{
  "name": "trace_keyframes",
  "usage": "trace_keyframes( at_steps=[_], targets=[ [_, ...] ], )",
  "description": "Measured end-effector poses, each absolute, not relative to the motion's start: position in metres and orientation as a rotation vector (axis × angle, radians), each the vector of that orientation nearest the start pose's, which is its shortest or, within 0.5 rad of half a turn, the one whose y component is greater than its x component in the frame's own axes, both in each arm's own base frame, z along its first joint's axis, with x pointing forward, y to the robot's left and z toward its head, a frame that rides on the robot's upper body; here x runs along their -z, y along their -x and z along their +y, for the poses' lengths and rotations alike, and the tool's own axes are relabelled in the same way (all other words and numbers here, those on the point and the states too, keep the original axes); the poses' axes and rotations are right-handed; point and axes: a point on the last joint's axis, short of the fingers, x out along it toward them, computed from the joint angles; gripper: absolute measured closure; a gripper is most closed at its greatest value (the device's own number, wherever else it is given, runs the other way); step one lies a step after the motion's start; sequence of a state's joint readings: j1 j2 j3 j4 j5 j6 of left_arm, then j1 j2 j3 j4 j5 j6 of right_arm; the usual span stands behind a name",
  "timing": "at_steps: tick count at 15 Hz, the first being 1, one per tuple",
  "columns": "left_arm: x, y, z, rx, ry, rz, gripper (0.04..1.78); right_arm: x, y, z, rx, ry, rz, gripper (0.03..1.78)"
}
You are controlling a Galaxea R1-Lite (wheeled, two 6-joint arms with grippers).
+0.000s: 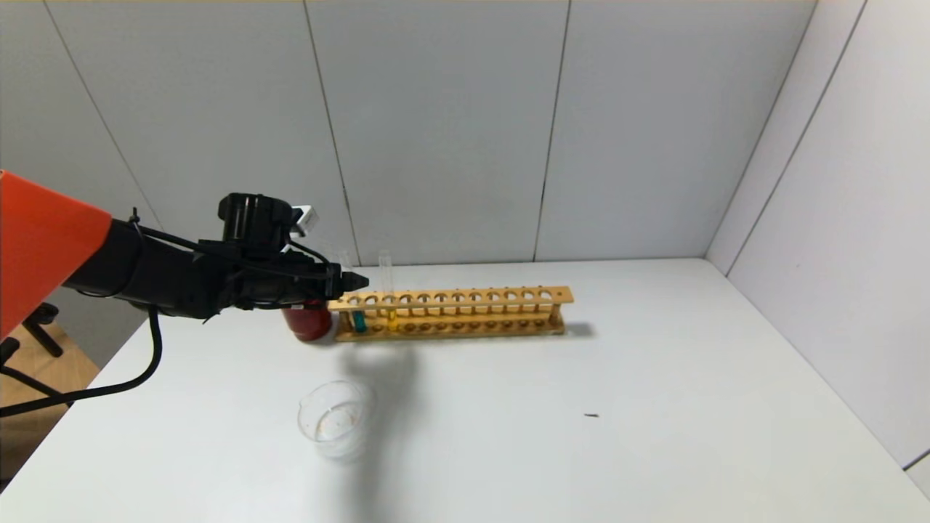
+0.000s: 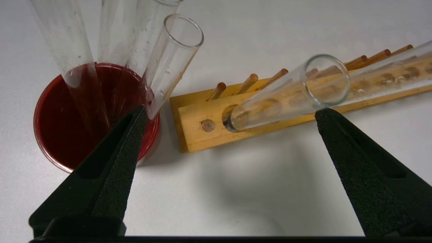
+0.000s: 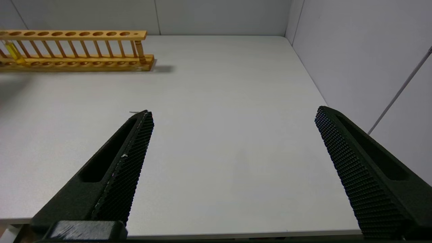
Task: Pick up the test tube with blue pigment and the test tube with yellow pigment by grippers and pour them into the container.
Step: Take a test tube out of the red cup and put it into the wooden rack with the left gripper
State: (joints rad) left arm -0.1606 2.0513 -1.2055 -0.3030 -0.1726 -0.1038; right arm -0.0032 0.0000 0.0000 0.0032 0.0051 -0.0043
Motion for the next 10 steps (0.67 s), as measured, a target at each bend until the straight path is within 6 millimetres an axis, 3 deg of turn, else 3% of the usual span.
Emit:
trace_keyframes(
  at_steps=[10],
  targets=[
    [-0.125,-0.405,-0.081,0.323,0.098,0.564,0.07,-0.075,0.023,0.000,-0.003,0.004,0.003,0.06]
  ],
)
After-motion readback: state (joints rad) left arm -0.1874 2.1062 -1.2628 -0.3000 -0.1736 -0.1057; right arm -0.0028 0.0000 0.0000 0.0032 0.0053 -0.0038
